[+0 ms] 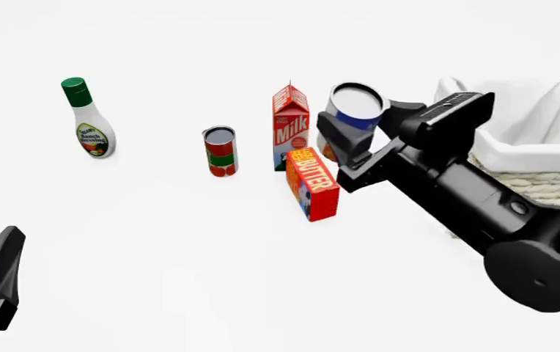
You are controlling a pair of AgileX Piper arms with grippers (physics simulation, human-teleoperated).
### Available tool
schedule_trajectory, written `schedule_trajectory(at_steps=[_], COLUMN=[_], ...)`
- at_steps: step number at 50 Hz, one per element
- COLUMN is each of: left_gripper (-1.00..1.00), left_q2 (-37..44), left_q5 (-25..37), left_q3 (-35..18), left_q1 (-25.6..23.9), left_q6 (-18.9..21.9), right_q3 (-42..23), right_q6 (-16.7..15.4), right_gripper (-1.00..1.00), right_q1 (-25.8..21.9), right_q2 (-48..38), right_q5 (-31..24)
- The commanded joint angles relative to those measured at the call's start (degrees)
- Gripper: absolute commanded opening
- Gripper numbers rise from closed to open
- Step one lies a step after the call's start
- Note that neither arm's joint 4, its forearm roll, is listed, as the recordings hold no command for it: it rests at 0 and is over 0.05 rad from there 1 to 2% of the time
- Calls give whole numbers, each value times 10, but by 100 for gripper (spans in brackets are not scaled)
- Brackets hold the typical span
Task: Pick the alphabet soup and place it in the basket.
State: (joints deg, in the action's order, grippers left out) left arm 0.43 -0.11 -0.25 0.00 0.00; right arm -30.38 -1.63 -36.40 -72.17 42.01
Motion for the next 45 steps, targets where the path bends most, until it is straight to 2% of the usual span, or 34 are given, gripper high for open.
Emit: schedule_trajectory(at_steps=[1, 30, 45], left_gripper=[100, 100, 100], left_q2=[0, 0, 0], left_q5=[0, 0, 0], left_q3=[0, 0, 0], left_q1=[0, 0, 0], left_q6=[0, 0, 0], right_q3=[-27, -89, -107], right_q6=[-3, -40, -61], right_gripper=[-100, -100, -100], right_q1=[47, 191, 245], right_q2=[89, 191, 222], right_q5=[-62, -183, -232])
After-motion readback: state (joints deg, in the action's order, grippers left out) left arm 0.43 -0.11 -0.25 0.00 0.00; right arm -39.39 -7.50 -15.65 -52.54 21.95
